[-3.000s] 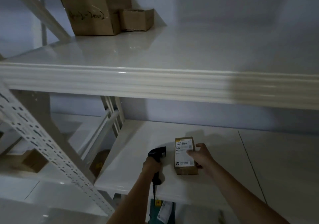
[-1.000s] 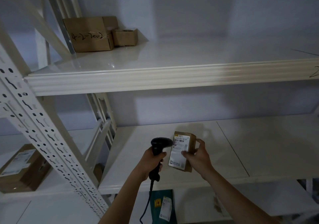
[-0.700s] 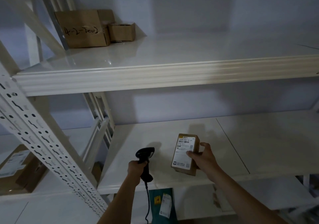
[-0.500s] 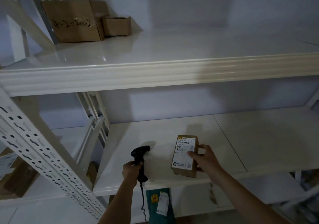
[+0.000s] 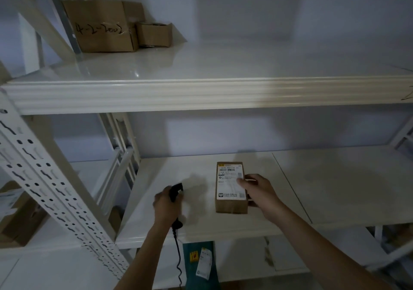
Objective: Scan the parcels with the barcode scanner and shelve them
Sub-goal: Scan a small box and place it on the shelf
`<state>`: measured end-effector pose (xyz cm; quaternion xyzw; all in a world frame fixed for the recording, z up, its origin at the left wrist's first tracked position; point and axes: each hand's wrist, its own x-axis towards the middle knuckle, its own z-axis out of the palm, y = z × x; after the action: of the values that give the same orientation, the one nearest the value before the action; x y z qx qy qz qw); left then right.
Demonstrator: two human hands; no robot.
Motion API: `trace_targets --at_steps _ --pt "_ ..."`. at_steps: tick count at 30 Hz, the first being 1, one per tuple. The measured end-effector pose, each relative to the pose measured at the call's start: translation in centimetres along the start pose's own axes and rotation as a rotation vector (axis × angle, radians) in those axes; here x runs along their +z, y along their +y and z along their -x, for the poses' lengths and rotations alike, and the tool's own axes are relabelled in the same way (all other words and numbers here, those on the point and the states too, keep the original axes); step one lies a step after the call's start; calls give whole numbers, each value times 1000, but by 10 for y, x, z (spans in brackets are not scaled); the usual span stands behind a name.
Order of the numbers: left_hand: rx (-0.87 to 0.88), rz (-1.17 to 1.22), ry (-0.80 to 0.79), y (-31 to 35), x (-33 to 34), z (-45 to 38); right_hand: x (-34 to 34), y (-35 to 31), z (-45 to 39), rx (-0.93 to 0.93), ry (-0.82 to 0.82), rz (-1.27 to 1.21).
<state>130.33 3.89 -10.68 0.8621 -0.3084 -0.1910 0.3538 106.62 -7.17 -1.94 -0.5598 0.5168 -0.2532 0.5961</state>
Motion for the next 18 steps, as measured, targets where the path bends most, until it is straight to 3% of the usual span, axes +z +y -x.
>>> trace_targets --at_steps 3,6,10,15,18 --pt "264 253 -195 60 -26 40 1 -18 5 -40 11 -17" --pt "443 363 -372 102 -42 77 5 -41 17 -97 2 -3" --pt "564 279 -190 124 -62 98 5 -73 42 -214 -61 123" --pt "576 255 -58 145 -112 124 -10 -109 98 -462 -361 363" --pt "595 170 -1 160 -148 147 -13 -128 127 -649 -367 497"
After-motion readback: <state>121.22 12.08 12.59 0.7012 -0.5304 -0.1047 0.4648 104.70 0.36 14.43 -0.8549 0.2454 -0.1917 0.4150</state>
